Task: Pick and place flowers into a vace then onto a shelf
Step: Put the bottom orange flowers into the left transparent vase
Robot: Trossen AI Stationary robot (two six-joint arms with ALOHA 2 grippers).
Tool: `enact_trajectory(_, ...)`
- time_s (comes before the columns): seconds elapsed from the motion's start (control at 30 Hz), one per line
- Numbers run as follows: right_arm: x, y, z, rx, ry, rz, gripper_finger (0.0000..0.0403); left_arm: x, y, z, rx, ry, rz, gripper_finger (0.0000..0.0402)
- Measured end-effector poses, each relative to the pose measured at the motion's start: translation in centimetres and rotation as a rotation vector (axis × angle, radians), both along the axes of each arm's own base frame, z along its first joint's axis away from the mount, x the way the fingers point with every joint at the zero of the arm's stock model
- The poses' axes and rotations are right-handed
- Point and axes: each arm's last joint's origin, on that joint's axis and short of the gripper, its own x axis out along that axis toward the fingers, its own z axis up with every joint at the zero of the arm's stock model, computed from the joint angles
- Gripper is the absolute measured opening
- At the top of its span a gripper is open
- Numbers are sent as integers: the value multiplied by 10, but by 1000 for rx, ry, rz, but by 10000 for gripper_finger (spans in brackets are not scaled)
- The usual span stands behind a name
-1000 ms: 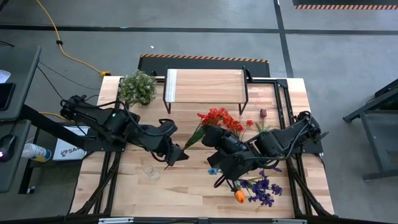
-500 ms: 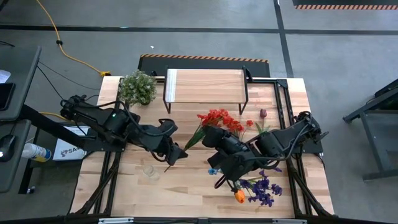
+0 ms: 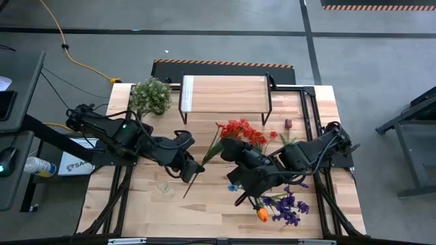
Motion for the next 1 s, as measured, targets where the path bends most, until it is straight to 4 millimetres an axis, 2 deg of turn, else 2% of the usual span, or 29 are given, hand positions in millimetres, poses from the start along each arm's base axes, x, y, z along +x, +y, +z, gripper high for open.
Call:
enact_trajectory(0.53, 0, 1, 0, 33, -9, 11, 50, 0, 1, -4, 46, 26, 5, 41)
enact_trajectory(1.0, -4, 8, 0, 54, -42, 1, 119, -3, 5, -9, 128, 67, 80, 41)
